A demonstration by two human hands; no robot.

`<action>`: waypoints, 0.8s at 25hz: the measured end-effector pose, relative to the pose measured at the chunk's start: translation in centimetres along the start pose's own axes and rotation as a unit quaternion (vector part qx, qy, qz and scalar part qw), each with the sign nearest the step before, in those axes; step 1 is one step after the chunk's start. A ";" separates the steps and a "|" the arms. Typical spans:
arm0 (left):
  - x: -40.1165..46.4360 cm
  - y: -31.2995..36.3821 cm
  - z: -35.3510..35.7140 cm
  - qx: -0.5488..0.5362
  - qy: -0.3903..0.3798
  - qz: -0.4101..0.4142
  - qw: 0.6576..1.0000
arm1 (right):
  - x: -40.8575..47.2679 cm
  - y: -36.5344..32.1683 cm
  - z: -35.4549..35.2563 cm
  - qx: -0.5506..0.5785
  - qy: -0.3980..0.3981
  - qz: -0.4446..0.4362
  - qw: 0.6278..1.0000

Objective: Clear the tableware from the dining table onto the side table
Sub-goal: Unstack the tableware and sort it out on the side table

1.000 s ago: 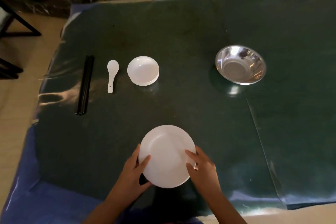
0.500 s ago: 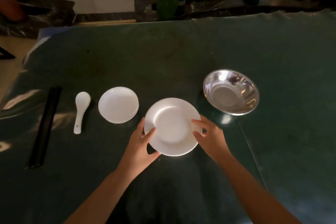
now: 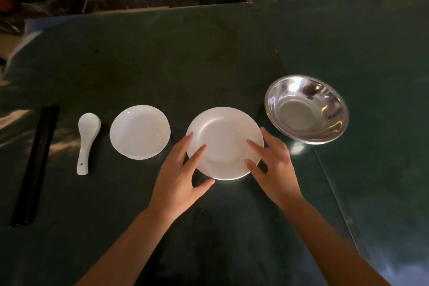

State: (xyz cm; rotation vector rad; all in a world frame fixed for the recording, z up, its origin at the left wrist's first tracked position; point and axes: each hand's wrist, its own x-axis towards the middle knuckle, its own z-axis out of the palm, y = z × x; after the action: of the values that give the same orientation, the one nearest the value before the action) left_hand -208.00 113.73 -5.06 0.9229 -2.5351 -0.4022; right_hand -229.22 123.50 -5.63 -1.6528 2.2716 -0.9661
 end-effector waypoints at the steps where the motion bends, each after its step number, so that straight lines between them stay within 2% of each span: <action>1: 0.1 0.2 0.1 0.019 0.010 0.048 0.999 | -0.7 0.0 0.0 -0.041 0.005 -0.080 0.996; 4: 0.4 0.7 0.5 0.053 0.006 0.141 0.989 | -1.3 0.6 -0.4 -0.145 -0.034 -0.238 0.960; 6: 0.6 0.8 0.7 0.043 -0.007 0.140 0.989 | -0.7 0.9 -0.6 -0.178 -0.041 -0.276 0.944; 9: 1.0 0.6 0.5 0.032 -0.014 0.144 0.989 | 0.3 1.1 -0.8 -0.169 -0.034 -0.320 0.932; 12: 1.4 0.5 0.2 0.026 -0.028 0.142 0.989 | 0.8 1.2 -1.0 -0.161 -0.043 -0.337 0.927; 20: 4.2 -0.3 -0.8 0.064 -0.054 0.085 0.993 | 4.6 0.1 -0.1 -0.146 -0.060 -0.296 0.942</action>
State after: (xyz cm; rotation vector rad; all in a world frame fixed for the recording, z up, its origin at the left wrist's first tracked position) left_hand -210.40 110.59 -3.31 0.7407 -2.7388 -0.2466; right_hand -231.01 119.40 -4.55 -2.5316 1.9351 -0.6044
